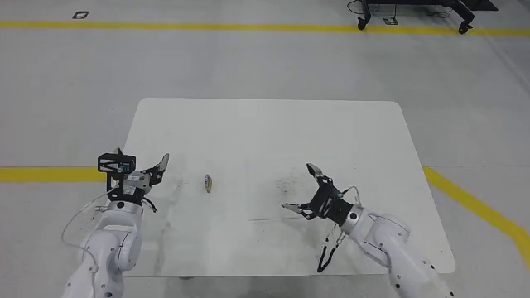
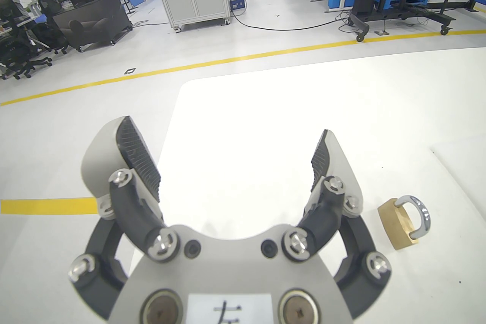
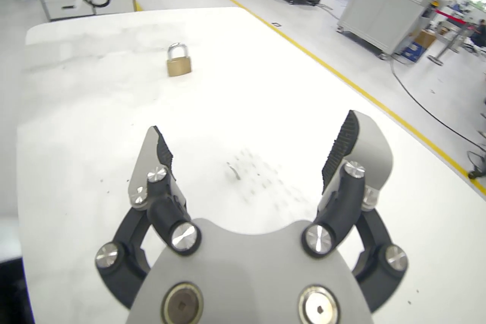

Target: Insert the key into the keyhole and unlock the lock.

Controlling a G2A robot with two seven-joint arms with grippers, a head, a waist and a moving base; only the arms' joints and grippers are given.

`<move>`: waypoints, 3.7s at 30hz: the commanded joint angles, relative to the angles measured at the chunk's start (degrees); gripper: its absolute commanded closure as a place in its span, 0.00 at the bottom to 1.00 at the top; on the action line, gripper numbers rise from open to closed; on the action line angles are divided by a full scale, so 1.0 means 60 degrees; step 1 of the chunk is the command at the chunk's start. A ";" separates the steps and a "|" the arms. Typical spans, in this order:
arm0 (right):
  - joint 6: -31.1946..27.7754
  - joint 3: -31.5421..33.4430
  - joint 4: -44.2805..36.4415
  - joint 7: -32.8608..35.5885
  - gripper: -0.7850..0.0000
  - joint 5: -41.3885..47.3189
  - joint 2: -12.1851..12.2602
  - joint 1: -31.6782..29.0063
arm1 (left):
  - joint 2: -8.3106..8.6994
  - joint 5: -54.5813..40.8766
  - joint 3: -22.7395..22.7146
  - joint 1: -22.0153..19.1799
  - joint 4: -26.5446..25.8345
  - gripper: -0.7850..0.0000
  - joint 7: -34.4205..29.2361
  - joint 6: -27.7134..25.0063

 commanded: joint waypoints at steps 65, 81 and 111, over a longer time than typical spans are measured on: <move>0.0004 -0.1553 0.3163 -0.3129 1.00 -0.1313 0.0069 0.2149 | 0.0000 0.0696 0.1248 -0.1327 -0.1433 0.00 -0.1258 -0.1925; 0.0468 -0.1875 0.4292 -0.4754 1.00 -0.1314 0.0033 0.2526 | -0.0187 0.4252 0.4856 -0.3703 -0.0412 0.00 -0.3029 -0.4332; 0.0402 -0.1874 0.4448 -0.5305 1.00 0.0140 -0.0053 0.2834 | -0.0308 0.3455 0.4423 -0.3755 0.0530 0.00 -0.1320 -0.2866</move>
